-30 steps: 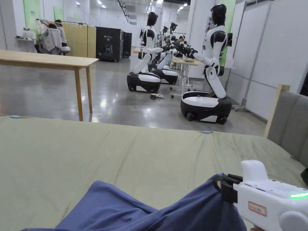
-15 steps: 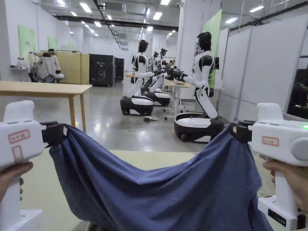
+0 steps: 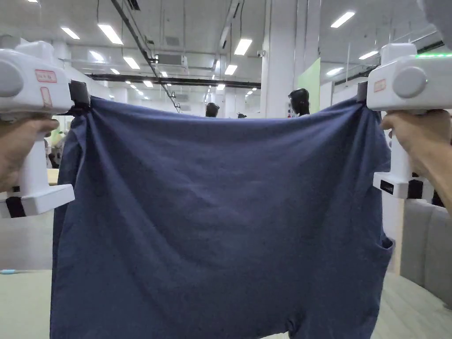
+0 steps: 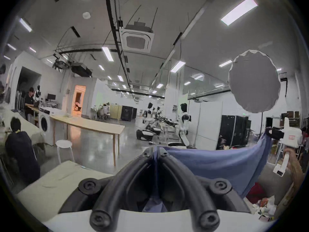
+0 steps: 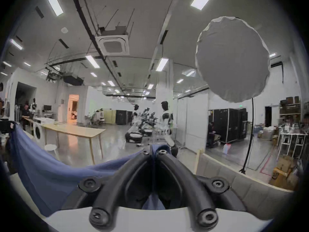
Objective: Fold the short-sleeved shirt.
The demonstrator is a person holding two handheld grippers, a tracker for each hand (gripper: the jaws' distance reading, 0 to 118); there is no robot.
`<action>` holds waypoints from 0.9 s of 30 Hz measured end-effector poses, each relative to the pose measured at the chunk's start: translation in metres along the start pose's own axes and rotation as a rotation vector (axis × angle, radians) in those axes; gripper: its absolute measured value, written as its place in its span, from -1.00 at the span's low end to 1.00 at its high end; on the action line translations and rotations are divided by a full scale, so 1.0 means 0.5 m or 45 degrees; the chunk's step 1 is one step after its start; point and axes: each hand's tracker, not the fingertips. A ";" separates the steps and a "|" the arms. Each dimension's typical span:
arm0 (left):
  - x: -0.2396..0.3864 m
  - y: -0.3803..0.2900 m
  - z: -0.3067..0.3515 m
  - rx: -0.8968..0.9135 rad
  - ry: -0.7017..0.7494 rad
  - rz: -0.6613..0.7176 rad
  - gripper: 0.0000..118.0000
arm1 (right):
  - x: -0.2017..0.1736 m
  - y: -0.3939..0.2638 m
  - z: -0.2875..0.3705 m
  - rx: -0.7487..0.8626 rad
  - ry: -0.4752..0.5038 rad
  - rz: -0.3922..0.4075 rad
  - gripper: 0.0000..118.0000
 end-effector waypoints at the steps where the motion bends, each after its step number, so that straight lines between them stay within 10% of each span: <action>1: -0.002 0.011 -0.011 0.008 0.016 -0.012 -0.98 | -0.002 0.009 -0.011 0.010 -0.008 -0.006 -0.96; 13: -0.022 -0.007 -0.118 -0.022 0.133 -0.048 -0.98 | -0.051 -0.022 -0.104 -0.038 0.038 -0.003 -0.96; 27: -0.097 -0.327 -0.135 -0.262 0.108 -0.076 -0.98 | -0.047 -0.340 -0.135 -0.239 0.110 -0.103 -0.96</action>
